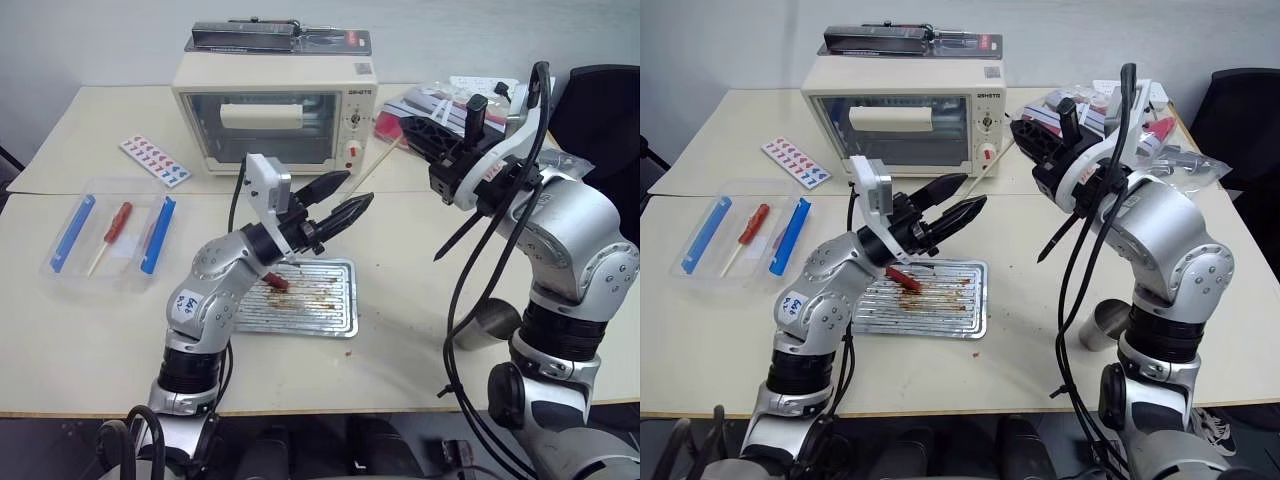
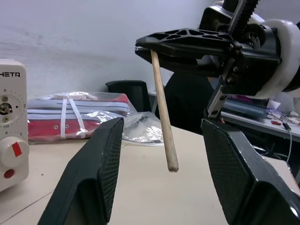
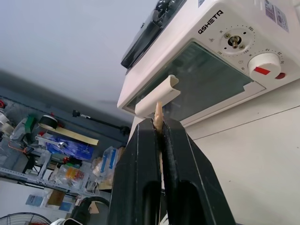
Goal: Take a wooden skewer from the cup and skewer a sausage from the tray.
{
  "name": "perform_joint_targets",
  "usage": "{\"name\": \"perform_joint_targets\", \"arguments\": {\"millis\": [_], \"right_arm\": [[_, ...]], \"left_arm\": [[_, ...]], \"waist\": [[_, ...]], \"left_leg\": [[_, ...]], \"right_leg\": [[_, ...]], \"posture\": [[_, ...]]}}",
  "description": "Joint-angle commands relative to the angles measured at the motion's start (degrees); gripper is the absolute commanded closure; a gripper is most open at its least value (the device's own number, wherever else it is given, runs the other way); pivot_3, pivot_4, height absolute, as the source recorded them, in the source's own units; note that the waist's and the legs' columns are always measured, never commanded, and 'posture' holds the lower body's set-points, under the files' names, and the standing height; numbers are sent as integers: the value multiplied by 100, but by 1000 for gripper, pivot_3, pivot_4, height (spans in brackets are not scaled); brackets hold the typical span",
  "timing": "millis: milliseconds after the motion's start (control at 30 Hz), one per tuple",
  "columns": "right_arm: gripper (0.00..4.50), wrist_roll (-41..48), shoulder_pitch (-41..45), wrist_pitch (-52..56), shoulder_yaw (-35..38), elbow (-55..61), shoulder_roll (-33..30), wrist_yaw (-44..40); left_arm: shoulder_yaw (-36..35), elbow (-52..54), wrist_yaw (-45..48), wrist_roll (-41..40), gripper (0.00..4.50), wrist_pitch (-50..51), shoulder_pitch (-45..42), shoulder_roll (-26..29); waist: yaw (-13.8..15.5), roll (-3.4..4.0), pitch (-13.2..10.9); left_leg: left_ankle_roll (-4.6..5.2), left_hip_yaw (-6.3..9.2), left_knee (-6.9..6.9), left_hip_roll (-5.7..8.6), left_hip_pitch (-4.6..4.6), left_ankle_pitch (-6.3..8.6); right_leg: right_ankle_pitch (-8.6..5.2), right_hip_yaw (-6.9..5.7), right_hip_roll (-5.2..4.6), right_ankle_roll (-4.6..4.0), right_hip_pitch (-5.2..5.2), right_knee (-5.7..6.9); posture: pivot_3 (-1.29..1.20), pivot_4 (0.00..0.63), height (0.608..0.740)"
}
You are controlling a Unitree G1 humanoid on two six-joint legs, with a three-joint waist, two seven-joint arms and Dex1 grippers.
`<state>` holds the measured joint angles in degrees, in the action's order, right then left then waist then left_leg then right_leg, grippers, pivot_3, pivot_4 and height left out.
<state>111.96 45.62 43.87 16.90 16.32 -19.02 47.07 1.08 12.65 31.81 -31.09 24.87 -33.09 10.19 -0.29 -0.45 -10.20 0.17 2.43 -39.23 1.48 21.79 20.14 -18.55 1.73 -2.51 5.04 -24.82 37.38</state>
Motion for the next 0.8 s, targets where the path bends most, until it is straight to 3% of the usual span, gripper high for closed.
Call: {"name": "perform_joint_targets", "arguments": {"millis": [33, 100, 200, 300, 800], "right_arm": [[4500, 104, 77, -35, 173, 232, 38, 0], [4500, 104, 83, -36, 186, 234, 47, 4], [4500, 104, 96, -38, 204, 237, 60, 3], [4500, 104, 94, -31, 210, 255, 80, -1], [4500, 104, 146, -73, 189, 313, 158, 68]], "left_arm": [[41, 49, -29, 60, 1658, -174, -126, -93], [39, -28, -68, 106, 1658, -228, -161, -155], [46, -84, -61, 151, 2096, -282, -173, -198], [89, -119, -31, 186, 2867, -280, -187, -204], [82, -141, -51, 190, 2867, -345, -283, -372]], "waist": [[0, 0, 0], [1, 0, 0], [2, 0, 0], [0, 0, 0], [2, 0, 0]], "left_leg": [[0, 0, 0, 0, 0, 0], [0, 0, 0, 0, 0, 0], [1, 0, 0, 1, 0, -1], [1, 0, 0, 1, 0, -1], [1, 0, 0, 1, 0, -1]], "right_leg": [[0, 0, 0, 0, 0, 0], [0, 0, 0, 0, 0, 1], [0, 0, 0, 0, 0, 1], [0, 0, 0, 0, -1, 1], [0, 1, 0, 0, -1, 2]], "posture": [[0, 150, 740], [0, 150, 740], [0, 150, 740], [0, 150, 740], [0, 150, 740]]}}
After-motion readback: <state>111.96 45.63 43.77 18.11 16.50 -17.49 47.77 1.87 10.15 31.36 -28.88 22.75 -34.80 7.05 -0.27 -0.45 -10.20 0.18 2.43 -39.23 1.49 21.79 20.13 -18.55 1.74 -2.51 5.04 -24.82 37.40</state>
